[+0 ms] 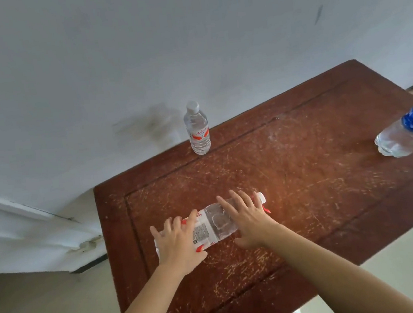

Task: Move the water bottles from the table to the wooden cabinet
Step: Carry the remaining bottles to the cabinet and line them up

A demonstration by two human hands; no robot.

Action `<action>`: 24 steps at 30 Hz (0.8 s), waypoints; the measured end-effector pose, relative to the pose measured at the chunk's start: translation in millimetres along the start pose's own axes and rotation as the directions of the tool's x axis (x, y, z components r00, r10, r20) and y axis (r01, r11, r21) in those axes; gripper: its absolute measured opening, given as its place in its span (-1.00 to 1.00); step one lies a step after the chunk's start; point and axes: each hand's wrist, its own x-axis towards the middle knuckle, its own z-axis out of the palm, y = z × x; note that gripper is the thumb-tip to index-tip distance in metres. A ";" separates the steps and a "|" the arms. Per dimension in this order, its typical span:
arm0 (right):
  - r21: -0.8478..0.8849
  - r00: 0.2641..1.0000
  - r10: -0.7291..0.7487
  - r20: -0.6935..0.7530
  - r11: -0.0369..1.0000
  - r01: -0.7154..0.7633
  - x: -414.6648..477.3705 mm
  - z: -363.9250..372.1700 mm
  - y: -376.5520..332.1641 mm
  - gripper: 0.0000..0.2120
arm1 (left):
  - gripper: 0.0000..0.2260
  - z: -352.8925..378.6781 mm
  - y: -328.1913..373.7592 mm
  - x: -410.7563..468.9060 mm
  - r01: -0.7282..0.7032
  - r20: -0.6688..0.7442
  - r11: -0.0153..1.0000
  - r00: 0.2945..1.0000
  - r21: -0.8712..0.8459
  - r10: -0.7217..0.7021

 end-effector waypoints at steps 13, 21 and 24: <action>-0.089 0.982 0.047 -0.183 0.994 -0.064 -6.2 25.1 -9.5 -0.20 | -0.16 7.6 10.1 -22.1 0.045 -0.076 0.999 0.996 -0.015 -0.046; -0.257 0.914 -0.347 -0.209 0.922 0.291 -39.3 31.9 6.4 -0.13 | -0.09 25.5 60.4 -113.3 0.303 -0.102 0.949 0.945 -0.089 -0.311; -0.364 0.802 -0.560 -0.206 0.805 0.469 -45.8 27.5 -5.7 -0.19 | -0.09 28.0 76.7 -159.9 0.445 -0.127 0.887 0.879 -0.122 -0.459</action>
